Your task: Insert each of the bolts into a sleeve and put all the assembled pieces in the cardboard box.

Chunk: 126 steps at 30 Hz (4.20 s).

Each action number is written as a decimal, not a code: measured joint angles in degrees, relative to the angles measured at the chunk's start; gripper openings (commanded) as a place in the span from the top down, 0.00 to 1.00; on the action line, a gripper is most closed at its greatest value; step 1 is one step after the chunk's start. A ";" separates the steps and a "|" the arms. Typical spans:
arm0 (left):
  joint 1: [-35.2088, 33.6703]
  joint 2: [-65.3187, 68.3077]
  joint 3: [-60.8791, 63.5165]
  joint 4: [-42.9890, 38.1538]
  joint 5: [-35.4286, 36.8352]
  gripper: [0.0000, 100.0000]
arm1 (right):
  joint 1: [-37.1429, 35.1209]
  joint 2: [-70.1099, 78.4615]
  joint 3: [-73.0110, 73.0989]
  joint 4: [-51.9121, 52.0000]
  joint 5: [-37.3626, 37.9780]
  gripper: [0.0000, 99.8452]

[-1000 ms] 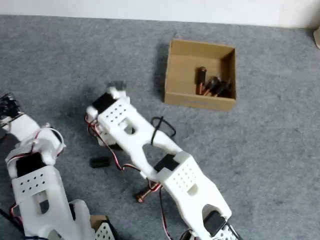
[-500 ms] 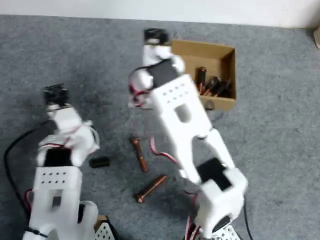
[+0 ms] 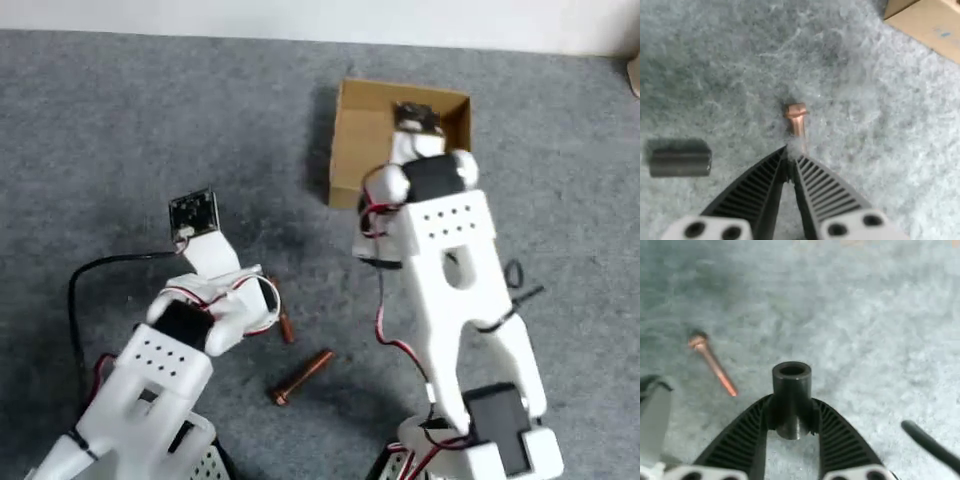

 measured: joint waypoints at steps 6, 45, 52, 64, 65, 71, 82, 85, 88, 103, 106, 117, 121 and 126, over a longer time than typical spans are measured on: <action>0.53 6.77 0.00 -1.76 0.44 0.82 | 2.90 -5.27 8.53 -4.04 0.35 1.00; 4.04 28.22 -1.85 -12.57 -5.10 1.00 | 3.08 -14.24 19.78 -9.76 7.30 1.00; 3.96 10.81 -1.76 -3.69 -16.09 1.00 | 3.08 -15.82 19.78 -9.67 8.26 1.00; 3.78 -32.35 -8.79 7.91 -28.31 1.00 | -1.32 -53.27 35.25 -19.43 11.60 1.00; 3.69 -33.41 -8.88 7.91 -28.31 1.00 | -2.02 -56.79 39.30 -21.54 14.33 1.00; 3.87 -34.11 -8.88 -1.32 -28.31 1.00 | -6.95 -78.51 64.26 -35.69 28.40 1.00; 10.55 -34.90 -8.09 -8.26 -19.78 1.00 | -13.63 -90.64 87.03 -48.35 30.86 1.00; 11.69 -34.90 -6.15 -10.64 -19.52 1.00 | -13.45 -91.60 86.77 -50.64 29.63 1.00; 11.60 -34.90 -3.43 -13.27 -17.93 1.00 | -13.54 -91.60 86.77 -56.00 26.99 1.00; 12.84 -34.81 13.80 -27.69 -13.10 1.00 | -13.63 -91.60 88.88 -59.52 23.38 1.00; 13.98 -34.81 13.98 -27.96 -13.10 1.00 | -13.71 -91.60 88.88 -59.43 23.38 1.00; 11.96 -34.81 13.98 -29.71 -13.10 1.00 | -17.58 -91.60 88.88 -57.58 23.38 1.00; 12.04 -34.81 14.59 -30.07 -13.10 1.00 | -17.67 -91.60 88.79 -57.58 23.38 1.00; 11.96 -34.81 15.38 -30.24 -13.10 1.00 | -17.67 -91.60 87.56 -55.21 23.38 1.00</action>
